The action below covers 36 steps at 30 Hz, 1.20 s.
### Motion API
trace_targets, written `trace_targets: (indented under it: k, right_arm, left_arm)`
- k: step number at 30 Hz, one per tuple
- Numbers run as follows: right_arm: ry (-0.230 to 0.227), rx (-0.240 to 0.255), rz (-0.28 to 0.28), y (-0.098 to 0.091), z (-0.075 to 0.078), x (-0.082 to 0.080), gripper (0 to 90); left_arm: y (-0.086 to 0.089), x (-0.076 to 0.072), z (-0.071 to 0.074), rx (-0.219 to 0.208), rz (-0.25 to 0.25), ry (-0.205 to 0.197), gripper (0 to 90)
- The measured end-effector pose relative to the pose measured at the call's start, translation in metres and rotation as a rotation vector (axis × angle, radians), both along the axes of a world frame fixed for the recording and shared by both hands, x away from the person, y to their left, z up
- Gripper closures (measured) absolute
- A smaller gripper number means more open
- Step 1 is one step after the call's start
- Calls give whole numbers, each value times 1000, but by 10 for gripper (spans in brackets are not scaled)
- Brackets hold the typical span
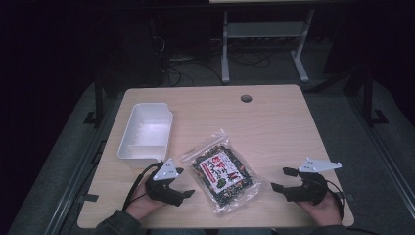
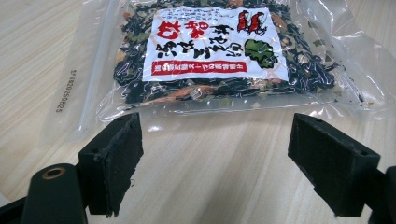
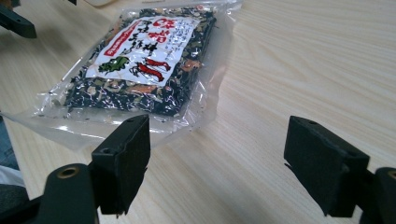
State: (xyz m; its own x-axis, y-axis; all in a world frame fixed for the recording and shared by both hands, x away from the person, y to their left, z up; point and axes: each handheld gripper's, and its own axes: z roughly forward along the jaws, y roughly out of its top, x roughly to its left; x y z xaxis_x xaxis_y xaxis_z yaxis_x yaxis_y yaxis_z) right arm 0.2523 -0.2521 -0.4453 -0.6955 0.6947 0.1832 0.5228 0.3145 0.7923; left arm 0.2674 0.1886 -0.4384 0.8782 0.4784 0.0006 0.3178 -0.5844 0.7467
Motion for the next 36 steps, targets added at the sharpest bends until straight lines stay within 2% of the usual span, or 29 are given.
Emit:
trace_targets:
  k: [10, 17, 25, 26, 32, 35, 36]
  right_arm:
    - [17, -9, 1, 1, -4, 4, 218]
    - [29, -19, 19, 6, -6, 14, 216]
    - [39, -23, 49, 17, 1, 32, 211]
    - [42, -42, 67, 23, 5, 39, 211]
    - [56, -26, 97, 35, 18, 62, 215]
    - [52, -33, 108, 40, 23, 70, 215]
    - [45, -45, 117, 45, 29, 78, 215]
  left_arm:
    - [-2, 2, -2, -4, -10, 19, 201]
    - [-5, 2, -3, -15, -10, 32, 206]
    - [-6, 2, -3, -23, -10, 33, 208]
    - [-6, 3, -3, -24, -7, 34, 212]
    - [-8, 4, -1, -26, 3, 31, 221]
    - [-10, 5, -1, -28, 5, 33, 233]
    - [-11, 5, -2, -30, 5, 32, 236]
